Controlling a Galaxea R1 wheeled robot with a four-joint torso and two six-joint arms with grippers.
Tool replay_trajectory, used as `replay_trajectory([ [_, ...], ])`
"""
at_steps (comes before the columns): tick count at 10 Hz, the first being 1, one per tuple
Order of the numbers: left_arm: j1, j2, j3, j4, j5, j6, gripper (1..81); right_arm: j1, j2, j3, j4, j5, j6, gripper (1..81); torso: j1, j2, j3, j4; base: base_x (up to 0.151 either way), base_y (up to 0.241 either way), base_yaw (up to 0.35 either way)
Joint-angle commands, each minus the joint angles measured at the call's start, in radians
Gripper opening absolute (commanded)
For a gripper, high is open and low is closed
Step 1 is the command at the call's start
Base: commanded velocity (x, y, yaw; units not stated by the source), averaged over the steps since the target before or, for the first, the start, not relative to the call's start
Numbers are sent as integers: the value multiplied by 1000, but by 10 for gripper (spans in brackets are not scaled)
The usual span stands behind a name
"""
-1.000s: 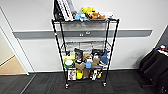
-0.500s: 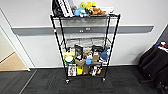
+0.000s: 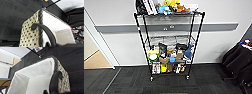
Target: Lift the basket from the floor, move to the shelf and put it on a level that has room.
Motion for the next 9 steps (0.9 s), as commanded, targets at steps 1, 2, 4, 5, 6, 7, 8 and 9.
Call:
replay_trajectory([
  [1, -115, -29, 22, -6, 41, 1, 10, 117, -18, 41, 17, -28, 4, 10, 0, 0, 95, 0, 0, 0, 0],
  [2, -115, -33, 22, -6, 41, 0, 10, 117, -17, 44, 17, -28, 4, 10, -3, 6, 123, 0, 0, 0, 0],
  [4, -115, -43, 24, -7, 43, 1, 10, 116, -17, 44, 16, -28, 4, 10, -6, 7, 189, 0, 0, 0, 0],
  [5, -115, -45, 24, -7, 41, 1, 10, 114, -17, 44, 16, -28, 4, 10, -7, 7, 186, 0, 0, 0, 0],
  [6, -113, -45, 27, -6, 43, 3, 10, 111, -17, 44, 16, -26, 4, 10, -7, 7, 156, 0, 0, 0, 0],
  [7, -112, -46, 27, -6, 43, 3, 10, 110, -19, 44, 16, -26, 4, 10, -8, 6, 172, 0, 0, 0, 0],
  [8, -112, -48, 28, -6, 43, 3, 10, 107, -20, 46, 16, -26, 4, 10, -8, 6, 181, 0, 0, 0, 0],
  [9, -110, -49, 30, -6, 43, 3, 10, 107, -23, 56, 14, -24, 4, 10, -8, 6, 183, 0, 0, 0, 0],
])
